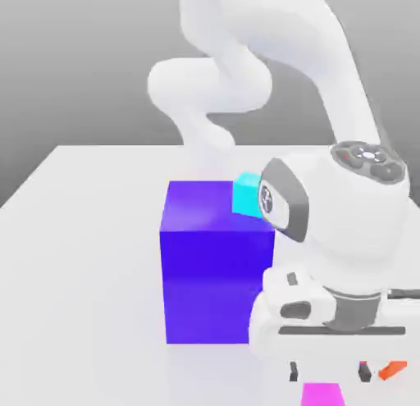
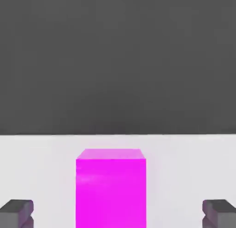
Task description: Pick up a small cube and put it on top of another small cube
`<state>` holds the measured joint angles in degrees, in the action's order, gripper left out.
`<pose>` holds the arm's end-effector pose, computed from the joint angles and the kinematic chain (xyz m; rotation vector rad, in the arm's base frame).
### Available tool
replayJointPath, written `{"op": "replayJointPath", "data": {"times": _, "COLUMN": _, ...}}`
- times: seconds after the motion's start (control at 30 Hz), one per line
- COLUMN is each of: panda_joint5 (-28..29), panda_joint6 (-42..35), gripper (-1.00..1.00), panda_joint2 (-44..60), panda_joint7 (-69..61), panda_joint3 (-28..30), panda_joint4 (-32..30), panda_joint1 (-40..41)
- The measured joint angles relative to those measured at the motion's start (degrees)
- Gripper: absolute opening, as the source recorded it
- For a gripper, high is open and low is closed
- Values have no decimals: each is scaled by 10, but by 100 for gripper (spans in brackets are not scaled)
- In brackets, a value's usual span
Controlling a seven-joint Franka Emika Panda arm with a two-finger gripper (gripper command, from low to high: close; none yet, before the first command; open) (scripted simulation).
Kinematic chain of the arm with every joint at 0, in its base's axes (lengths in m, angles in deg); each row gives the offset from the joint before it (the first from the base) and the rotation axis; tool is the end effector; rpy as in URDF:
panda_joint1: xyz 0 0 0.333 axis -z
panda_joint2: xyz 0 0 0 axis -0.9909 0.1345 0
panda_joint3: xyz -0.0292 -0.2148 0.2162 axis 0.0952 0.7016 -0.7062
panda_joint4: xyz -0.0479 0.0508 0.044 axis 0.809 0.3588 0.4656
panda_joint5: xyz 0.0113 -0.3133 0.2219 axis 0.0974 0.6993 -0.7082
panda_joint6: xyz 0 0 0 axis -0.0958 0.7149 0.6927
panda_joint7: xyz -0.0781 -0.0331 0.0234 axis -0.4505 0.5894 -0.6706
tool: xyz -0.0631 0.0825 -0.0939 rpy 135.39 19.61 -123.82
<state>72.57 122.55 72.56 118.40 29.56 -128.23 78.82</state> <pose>0.5092 0.1493 0.1219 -2.8980 1.2088 -0.0035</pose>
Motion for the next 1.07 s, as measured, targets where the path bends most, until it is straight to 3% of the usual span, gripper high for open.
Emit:
{"op": "replayJointPath", "data": {"times": 0.03, "panda_joint5": 7, "panda_joint6": 16, "gripper": 0, "panda_joint2": 21, "panda_joint7": 5, "panda_joint3": 8, "panda_joint4": 5, "panda_joint1": -7}}
{"op": "replayJointPath", "data": {"times": 0.07, "panda_joint5": 11, "panda_joint6": 25, "gripper": -100, "panda_joint2": 34, "panda_joint7": 9, "panda_joint3": 13, "panda_joint4": 8, "panda_joint1": -11}}
{"op": "replayJointPath", "data": {"times": 0.27, "panda_joint5": 14, "panda_joint6": 31, "gripper": -100, "panda_joint2": 40, "panda_joint7": 10, "panda_joint3": 15, "panda_joint4": 9, "panda_joint1": -13}}
{"op": "replayJointPath", "data": {"times": 0.43, "panda_joint5": -19, "panda_joint6": -30, "gripper": -100, "panda_joint2": -38, "panda_joint7": -12, "panda_joint3": -12, "panda_joint4": -9, "panda_joint1": 7}}
{"op": "replayJointPath", "data": {"times": 0.8, "panda_joint5": -30, "panda_joint6": -166, "gripper": -100, "panda_joint2": 1, "panda_joint7": 207, "panda_joint3": -27, "panda_joint4": 164, "panda_joint1": -137}}
{"op": "replayJointPath", "data": {"times": 0.93, "panda_joint5": -15, "panda_joint6": -136, "gripper": -100, "panda_joint2": 61, "panda_joint7": 250, "panda_joint3": -13, "panda_joint4": 194, "panda_joint1": -169}}
{"op": "replayJointPath", "data": {"times": 0.97, "panda_joint5": -12, "panda_joint6": -126, "gripper": 100, "panda_joint2": 73, "panda_joint7": 253, "panda_joint3": -10, "panda_joint4": 196, "panda_joint1": -172}}
{"op": "replayJointPath", "data": {"times": 1.07, "panda_joint5": -12, "panda_joint6": -126, "gripper": 100, "panda_joint2": 73, "panda_joint7": 253, "panda_joint3": -10, "panda_joint4": 196, "panda_joint1": -172}}
